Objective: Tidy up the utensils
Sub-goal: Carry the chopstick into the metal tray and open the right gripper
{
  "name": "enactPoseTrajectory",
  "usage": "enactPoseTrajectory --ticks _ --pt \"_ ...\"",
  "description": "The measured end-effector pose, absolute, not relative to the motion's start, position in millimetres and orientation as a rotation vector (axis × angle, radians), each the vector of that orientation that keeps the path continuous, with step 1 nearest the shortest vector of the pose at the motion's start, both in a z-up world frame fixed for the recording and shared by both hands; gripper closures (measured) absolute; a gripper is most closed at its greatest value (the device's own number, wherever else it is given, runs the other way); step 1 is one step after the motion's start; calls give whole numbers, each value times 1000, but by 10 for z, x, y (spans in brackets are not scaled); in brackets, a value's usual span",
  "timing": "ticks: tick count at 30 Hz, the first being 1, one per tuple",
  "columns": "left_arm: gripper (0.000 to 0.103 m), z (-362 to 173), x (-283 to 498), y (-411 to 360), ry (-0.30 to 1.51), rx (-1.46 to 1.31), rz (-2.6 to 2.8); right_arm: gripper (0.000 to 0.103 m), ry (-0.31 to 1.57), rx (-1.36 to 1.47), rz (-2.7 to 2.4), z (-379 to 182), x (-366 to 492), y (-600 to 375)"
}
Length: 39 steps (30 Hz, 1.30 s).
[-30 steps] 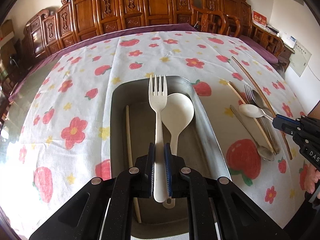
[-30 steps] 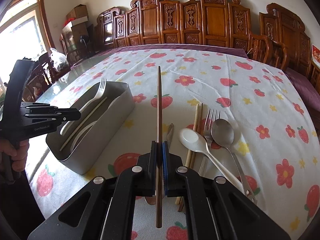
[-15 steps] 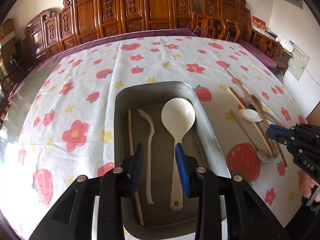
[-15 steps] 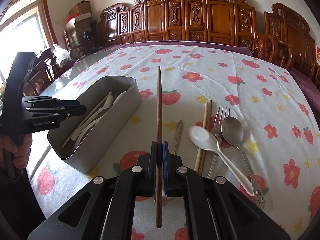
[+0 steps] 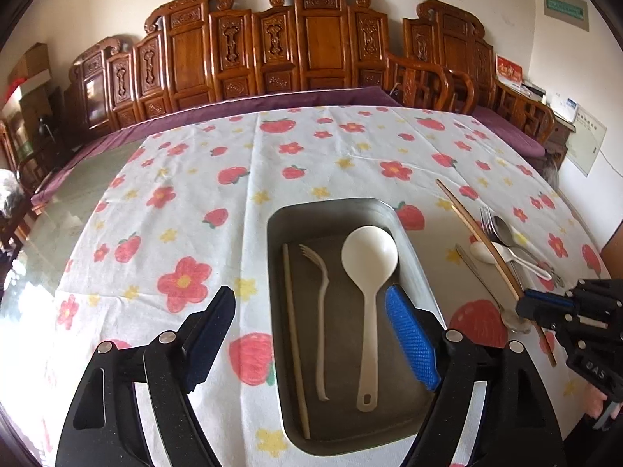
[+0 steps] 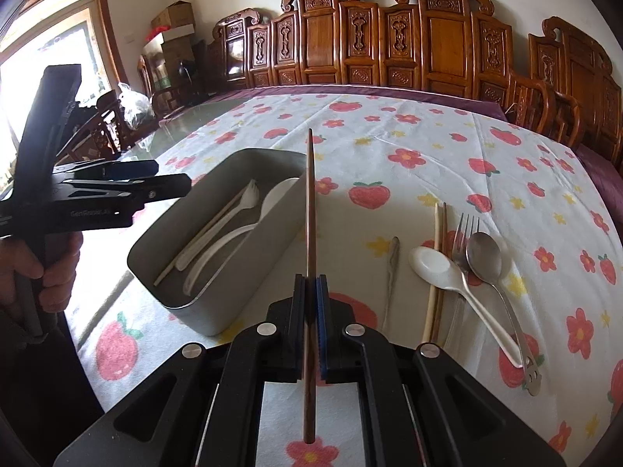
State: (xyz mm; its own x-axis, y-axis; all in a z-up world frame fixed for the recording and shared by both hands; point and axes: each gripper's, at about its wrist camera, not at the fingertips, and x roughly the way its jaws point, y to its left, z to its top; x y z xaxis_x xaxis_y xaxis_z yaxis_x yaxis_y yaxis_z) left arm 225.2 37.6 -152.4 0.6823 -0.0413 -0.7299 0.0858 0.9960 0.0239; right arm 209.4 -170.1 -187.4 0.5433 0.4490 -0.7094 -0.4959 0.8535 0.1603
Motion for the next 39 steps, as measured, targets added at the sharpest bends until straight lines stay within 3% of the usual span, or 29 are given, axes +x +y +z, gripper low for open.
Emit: enactPoseTrajectory --ticks 6,24,39 --pt "9 -1514 2275 479 799 51 -42 97 821 -46 584 -1819 2030 -1595" --pt "8 -1318 2217 873 746 -16 -12 97 842 104 620 -1614 2324 -1085" --pt "8 -1249 2182 1059 727 -37 2 97 914 86 571 -2034 2496 -612"
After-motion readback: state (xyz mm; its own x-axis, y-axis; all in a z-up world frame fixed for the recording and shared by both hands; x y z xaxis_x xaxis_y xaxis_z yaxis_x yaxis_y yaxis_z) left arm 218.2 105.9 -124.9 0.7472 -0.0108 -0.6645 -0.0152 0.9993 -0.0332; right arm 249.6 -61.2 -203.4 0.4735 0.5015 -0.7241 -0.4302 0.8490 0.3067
